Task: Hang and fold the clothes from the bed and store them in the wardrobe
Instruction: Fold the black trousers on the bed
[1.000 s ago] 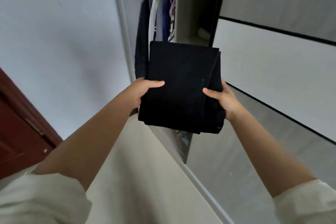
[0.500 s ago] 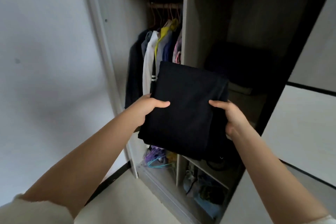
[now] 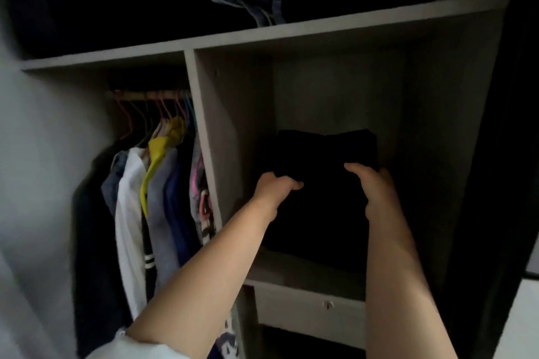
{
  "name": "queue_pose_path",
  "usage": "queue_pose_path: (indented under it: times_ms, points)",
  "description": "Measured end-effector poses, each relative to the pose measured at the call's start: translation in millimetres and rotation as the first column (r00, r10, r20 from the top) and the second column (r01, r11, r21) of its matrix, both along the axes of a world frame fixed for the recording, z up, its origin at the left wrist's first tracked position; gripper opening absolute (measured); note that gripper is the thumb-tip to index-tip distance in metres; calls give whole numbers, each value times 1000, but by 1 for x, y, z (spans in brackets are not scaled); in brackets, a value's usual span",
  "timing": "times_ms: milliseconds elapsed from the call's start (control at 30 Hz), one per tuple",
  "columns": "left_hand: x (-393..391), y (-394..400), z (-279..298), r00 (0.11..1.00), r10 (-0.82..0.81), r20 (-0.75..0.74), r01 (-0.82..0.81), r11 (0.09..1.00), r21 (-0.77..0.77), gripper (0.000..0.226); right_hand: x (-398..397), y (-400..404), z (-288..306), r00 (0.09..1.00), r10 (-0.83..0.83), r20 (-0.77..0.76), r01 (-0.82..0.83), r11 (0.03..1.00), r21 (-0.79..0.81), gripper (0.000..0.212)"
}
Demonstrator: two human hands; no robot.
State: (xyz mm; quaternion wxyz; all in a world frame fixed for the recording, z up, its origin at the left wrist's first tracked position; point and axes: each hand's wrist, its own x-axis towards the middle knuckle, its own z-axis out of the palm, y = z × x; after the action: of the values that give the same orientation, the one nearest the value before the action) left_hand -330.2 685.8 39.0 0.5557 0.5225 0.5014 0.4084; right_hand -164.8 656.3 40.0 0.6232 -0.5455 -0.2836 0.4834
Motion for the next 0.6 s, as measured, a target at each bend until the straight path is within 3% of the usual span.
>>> queue_pose_path:
  times_ms: [133,233,300,367,400,467,533,600]
  points:
    - [19,62,50,998,-9,-63,13,998,59,67,19,67,31,999,-13,-36,15,998,57,55]
    - [24,107,80,997,-15,-73,22,994,103,61,26,120,56,1000,4,-5,-4,992,124,45]
    - [26,137,90,994,55,-90,-38,983,180,61,24,154,68,999,-8,44,0,984,181,36]
    - [25,165,86,937,248,-247,-145,916,373,68,23,190,68,976,-84,200,51,985,165,55]
    - [25,174,79,836,365,-410,-126,854,504,72,21,203,61,915,-122,384,88,991,103,68]
    - [25,187,50,522,455,-721,109,803,586,74,18,215,33,615,-57,786,188,979,-77,76]
    - [25,196,19,305,312,-900,317,857,405,65,19,223,2,386,89,918,163,973,-163,71]
    - [25,202,2,205,227,-952,385,876,291,53,20,232,-19,198,221,955,101,964,-244,64]
